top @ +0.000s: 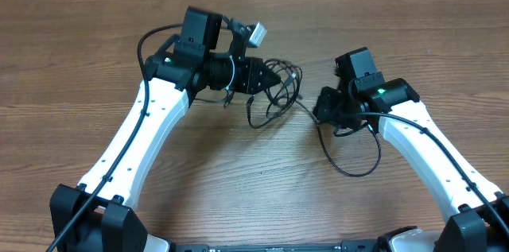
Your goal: Untangle cables
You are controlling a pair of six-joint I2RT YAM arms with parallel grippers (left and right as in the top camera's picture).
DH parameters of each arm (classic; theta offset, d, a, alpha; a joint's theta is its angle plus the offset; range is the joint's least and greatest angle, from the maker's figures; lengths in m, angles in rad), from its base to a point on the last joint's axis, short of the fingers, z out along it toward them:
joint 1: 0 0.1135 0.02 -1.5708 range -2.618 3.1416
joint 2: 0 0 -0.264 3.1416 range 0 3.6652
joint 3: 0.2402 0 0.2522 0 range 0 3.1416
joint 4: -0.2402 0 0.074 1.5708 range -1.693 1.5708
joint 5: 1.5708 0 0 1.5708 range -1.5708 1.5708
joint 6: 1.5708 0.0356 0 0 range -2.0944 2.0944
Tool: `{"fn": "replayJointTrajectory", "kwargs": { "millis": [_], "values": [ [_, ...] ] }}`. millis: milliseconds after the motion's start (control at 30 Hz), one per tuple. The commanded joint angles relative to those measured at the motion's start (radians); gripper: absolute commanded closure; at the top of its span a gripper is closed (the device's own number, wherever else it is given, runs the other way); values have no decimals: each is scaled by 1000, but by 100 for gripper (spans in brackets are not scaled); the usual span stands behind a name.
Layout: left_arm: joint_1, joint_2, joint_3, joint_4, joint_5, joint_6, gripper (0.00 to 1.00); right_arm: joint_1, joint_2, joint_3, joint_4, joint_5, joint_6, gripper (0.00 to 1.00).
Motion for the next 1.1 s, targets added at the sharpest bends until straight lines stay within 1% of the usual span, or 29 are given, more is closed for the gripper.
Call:
{"fn": "replayJointTrajectory", "kwargs": {
  "millis": [0,100,233,300,367,500,733,1067],
  "values": [
    [6,-16,23,39,79,-61,96,-1,-1,-2,27,-273,-107,79],
    [6,-17,23,44,79,-77,96,-1,-1,-2,47,-291,-107,78],
    [6,-23,23,43,101,-77,96,-1,-1,-2,79,-301,-105,73],
    [6,-32,23,43,100,-77,96,-1,-1,-2,105,-322,-104,65],
    [6,-43,23,43,98,-77,96,0,-1,-2,125,-325,-99,62],
    [6,-75,23,43,95,-77,96,0,-1,-2,151,-324,-90,61],
    [4,-143,23,43,96,-77,96,2,-1,-2,214,-312,30,62],
    [3,-204,23,46,96,-97,96,70,-1,-2,278,-313,39,62]
  ]
}}
